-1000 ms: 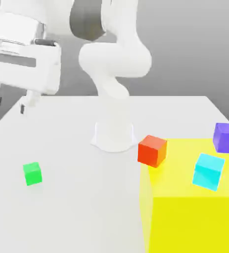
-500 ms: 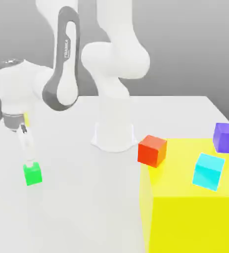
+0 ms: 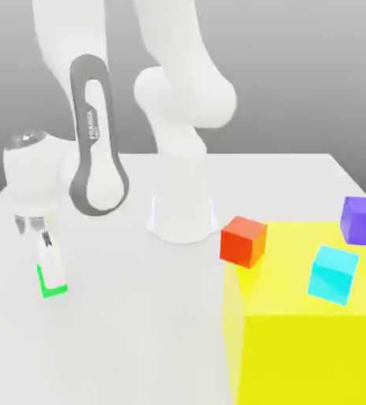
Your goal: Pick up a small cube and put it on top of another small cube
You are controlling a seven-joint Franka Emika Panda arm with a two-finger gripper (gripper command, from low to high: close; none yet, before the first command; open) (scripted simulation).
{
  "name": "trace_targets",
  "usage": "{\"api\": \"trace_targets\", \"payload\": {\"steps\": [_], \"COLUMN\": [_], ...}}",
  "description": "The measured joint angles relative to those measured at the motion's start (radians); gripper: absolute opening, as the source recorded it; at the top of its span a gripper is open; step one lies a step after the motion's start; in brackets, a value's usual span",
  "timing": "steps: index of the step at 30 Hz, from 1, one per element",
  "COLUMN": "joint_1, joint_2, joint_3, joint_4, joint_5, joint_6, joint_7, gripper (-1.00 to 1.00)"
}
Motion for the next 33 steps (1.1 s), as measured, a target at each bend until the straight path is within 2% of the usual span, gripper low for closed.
{"api": "trace_targets", "payload": {"steps": [4,6,8,14,24,26,29,30,33], "joint_1": [0.007,-0.004,0.063,0.187,0.427,0.452,0.457,0.456,0.456], "joint_2": [-0.143,-0.199,-0.245,-0.371,-0.584,-0.595,-0.553,-0.543,-0.543], "joint_3": [-0.047,-0.011,0.039,0.2,0.478,0.517,0.548,0.554,0.554], "joint_4": [-0.028,-0.011,0.027,0.158,0.381,0.386,0.328,0.314,0.314], "joint_5": [-0.132,-0.169,-0.177,-0.131,0.012,0.032,0.037,0.037,0.037], "joint_6": [-0.113,-0.185,-0.267,-0.518,-0.94,-0.953,-0.853,-0.829,-0.829], "joint_7": [0.094,0.171,0.262,0.52,0.91,0.954,0.973,0.975,0.975], "gripper": [-1.0,-1.0,-1.0,-1.0,-1.0,-1.0,-1.0,1.0,1.0]}}
